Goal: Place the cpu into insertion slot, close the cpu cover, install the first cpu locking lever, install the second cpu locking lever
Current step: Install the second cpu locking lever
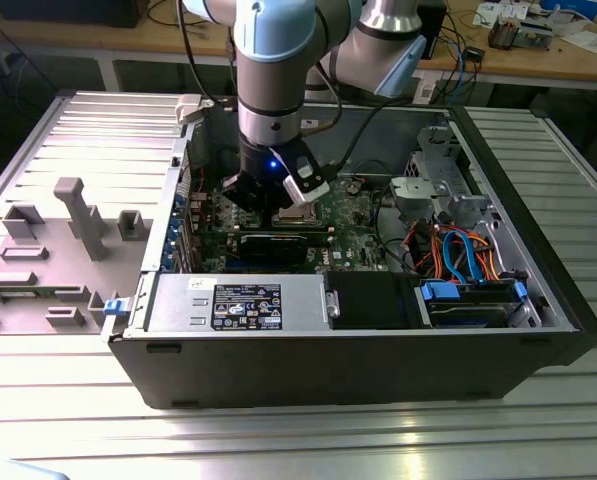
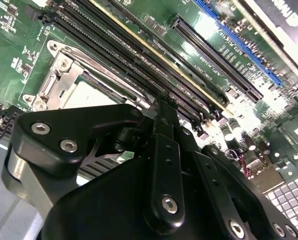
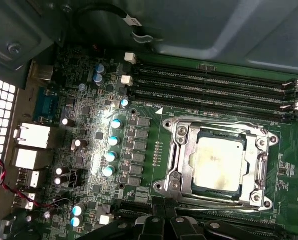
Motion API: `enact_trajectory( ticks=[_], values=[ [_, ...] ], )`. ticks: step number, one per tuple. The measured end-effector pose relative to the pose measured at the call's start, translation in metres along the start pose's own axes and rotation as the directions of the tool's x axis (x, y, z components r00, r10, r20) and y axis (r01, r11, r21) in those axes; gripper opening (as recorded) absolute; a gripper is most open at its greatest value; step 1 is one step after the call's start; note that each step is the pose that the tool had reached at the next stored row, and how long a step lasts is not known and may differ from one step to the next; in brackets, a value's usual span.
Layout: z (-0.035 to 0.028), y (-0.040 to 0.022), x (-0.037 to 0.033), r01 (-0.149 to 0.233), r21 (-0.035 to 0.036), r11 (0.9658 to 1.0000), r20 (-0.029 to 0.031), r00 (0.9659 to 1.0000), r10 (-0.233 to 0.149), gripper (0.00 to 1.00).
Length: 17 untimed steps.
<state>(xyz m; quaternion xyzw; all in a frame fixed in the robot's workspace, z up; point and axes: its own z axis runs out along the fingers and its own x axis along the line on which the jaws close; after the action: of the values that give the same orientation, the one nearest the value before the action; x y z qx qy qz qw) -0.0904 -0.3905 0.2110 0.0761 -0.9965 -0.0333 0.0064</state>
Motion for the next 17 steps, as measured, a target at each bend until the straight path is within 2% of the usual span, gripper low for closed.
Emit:
enact_trajectory(
  ticks=[2, 4, 5, 10, 12, 13, 15, 17],
  values=[
    [0.0012, -0.0001, 0.0003, 0.000, -0.0082, 1.0000, 0.0012, 1.0000, 0.000, 0.11],
    [0.0021, -0.0001, 0.0004, 0.000, -0.0134, 0.9999, 0.0021, 1.0000, 0.000, 0.11],
    [0.0035, -0.0002, 0.0007, 0.001, -0.0230, 0.9997, 0.0037, 1.0000, -0.001, 0.11],
    [0.0052, -0.0002, 0.0013, 0.001, -0.0416, 0.9991, 0.0068, 1.0000, -0.001, 0.11],
    [0.0071, -0.0002, 0.0016, 0.002, -0.0549, 0.9985, 0.0094, 1.0000, -0.001, 0.11],
    [0.0082, -0.0003, 0.0016, 0.002, -0.0584, 0.9983, 0.0102, 0.9999, -0.002, 0.11],
    [0.0095, -0.0005, 0.0018, 0.002, -0.0604, 0.9982, 0.0099, 1.0000, -0.001, 0.11],
    [0.0096, -0.0004, 0.0017, 0.002, -0.0580, 0.9983, 0.0095, 1.0000, -0.002, 0.11]
  ],
)
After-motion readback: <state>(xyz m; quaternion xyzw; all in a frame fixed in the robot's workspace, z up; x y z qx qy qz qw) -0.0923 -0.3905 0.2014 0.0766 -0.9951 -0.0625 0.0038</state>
